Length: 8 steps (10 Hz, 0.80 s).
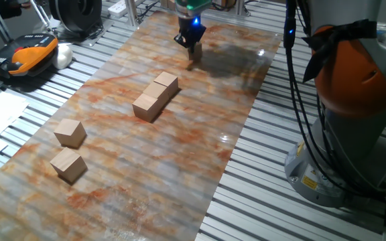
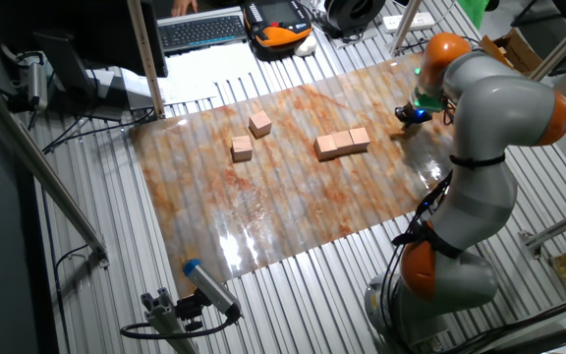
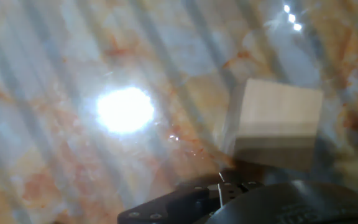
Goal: Stack the blocks into a pyramid shape
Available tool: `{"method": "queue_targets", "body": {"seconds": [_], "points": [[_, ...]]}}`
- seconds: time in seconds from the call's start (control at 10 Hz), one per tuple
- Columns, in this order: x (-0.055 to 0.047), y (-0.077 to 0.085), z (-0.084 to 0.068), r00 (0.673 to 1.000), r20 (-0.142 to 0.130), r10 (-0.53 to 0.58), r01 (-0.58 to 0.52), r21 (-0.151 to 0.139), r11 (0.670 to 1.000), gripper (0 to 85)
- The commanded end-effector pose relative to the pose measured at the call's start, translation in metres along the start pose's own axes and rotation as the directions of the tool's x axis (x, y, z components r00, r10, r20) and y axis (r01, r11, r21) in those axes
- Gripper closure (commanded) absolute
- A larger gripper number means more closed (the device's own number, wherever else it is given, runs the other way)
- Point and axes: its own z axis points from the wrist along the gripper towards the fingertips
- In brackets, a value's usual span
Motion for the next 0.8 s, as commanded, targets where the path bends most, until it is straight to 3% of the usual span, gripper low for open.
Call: {"method": "queue_targets", "body": {"seconds": [0.0, 0.1, 0.2, 0.3, 0.5, 0.6, 0.7], "points": [[-0.001, -0.001, -0.002, 1.0, 0.006, -0.001, 0.001, -0.005, 1.0, 85.0], [-0.002, -0.002, -0.004, 1.0, 0.012, 0.001, 0.0, -0.034, 0.999, 85.0], [-0.001, 0.0, -0.007, 0.999, 0.024, 0.032, -0.031, -0.018, 0.999, 85.0], [-0.001, 0.002, -0.009, 0.993, 0.011, 0.117, -0.117, -0.005, 0.993, 85.0], [0.0, 0.004, -0.014, 0.98, 0.005, 0.198, -0.198, -0.001, 0.98, 51.0], [0.001, 0.005, -0.016, 0.977, 0.017, 0.215, -0.215, 0.016, 0.976, 51.0], [0.001, 0.005, -0.017, 0.973, 0.03, 0.228, -0.229, 0.031, 0.973, 34.0]]}}
